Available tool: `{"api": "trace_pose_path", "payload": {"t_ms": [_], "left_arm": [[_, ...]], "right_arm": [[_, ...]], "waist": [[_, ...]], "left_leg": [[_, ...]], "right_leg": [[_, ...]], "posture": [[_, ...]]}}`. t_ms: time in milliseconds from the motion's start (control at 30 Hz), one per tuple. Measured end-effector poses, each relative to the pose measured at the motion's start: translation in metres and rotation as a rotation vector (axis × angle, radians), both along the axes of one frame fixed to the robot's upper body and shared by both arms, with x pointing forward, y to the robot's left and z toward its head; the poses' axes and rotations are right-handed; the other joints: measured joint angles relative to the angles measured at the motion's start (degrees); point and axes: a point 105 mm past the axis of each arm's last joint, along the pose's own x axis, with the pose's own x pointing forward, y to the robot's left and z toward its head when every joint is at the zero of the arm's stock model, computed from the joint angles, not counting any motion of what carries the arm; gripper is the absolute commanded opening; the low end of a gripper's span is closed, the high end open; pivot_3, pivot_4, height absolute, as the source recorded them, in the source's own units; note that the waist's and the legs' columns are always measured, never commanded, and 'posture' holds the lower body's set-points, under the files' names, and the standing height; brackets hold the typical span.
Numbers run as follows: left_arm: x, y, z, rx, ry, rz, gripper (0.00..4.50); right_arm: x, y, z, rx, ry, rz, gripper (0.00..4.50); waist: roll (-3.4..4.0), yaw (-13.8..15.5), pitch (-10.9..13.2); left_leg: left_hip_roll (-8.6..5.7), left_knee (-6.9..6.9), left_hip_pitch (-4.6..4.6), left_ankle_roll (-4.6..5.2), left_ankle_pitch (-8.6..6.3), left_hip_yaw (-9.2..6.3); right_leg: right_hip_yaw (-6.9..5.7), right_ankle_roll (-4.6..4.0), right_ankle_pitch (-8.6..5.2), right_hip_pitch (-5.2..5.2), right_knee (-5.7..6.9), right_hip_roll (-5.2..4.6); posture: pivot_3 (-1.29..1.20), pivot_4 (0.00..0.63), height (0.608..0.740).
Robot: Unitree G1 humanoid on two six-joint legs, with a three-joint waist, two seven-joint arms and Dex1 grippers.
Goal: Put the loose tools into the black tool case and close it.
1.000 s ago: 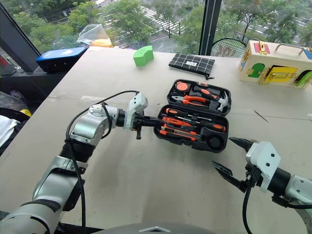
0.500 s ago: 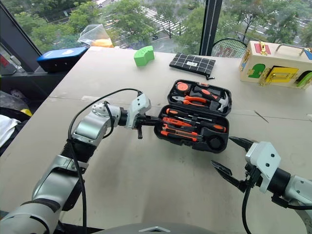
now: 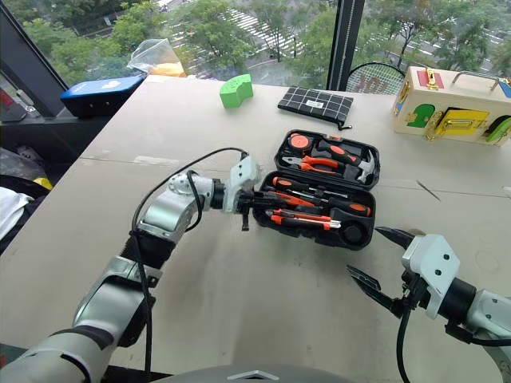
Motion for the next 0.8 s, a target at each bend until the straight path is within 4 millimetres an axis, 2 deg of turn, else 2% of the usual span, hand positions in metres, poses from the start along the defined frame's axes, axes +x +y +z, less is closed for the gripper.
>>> {"api": "trace_pose_path", "payload": {"t_ms": [100,200,333,467,667,800], "left_arm": [[-0.003,-0.011,0.008,-0.028,-0.008,-0.045,0.09],[-0.011,-0.030,0.004,-0.049,0.014,-0.103,0.09],[-0.017,-0.042,-0.007,-0.006,0.020,-0.145,0.09],[-0.019,-0.037,-0.034,0.136,-0.022,-0.195,0.09],[-0.011,-0.018,-0.036,0.238,-0.187,-0.245,0.09],[-0.009,-0.013,-0.038,0.260,-0.253,-0.265,0.09]], "right_arm": [[0.001,0.000,0.002,0.000,-0.010,0.002,4.50],[0.002,0.001,0.003,0.000,-0.018,0.005,4.50],[0.002,0.001,0.003,0.000,-0.018,0.005,4.50],[0.001,0.000,0.000,-0.002,-0.005,-0.003,4.50],[-0.002,-0.002,-0.004,-0.002,0.009,-0.022,4.50],[-0.002,-0.002,-0.003,-0.008,0.001,-0.023,4.50]], "waist": [[0.03,-0.1,0.0],[0.02,0.0,0.0],[0.02,-0.1,0.0],[0.03,-0.1,0.0],[0.02,-0.2,-0.1],[-0.05,-0.2,-0.3]], "left_leg": [[0.00,0.00,0.01,0.00,0.00,0.01],[0.00,0.00,0.00,0.00,0.00,-0.01],[-0.01,0.00,0.01,0.00,0.00,-0.01],[0.00,-0.01,0.04,0.00,0.00,-0.02],[0.00,-0.01,0.15,0.00,0.00,0.01],[0.00,0.04,0.20,0.00,0.00,0.03]], "right_leg": [[0.01,0.00,0.00,0.01,0.00,0.01],[0.00,0.00,0.00,0.01,0.00,0.02],[0.01,0.00,0.00,0.01,0.00,0.02],[0.03,0.00,0.00,0.01,0.01,0.05],[0.06,-0.01,0.00,0.08,0.01,0.04],[0.07,-0.01,0.00,0.14,0.02,0.02]], "posture": [[0.00,0.150,0.740],[0.00,0.150,0.740],[0.00,0.150,0.740],[0.00,0.150,0.740],[0.00,0.150,0.740],[0.00,0.150,0.740]]}}
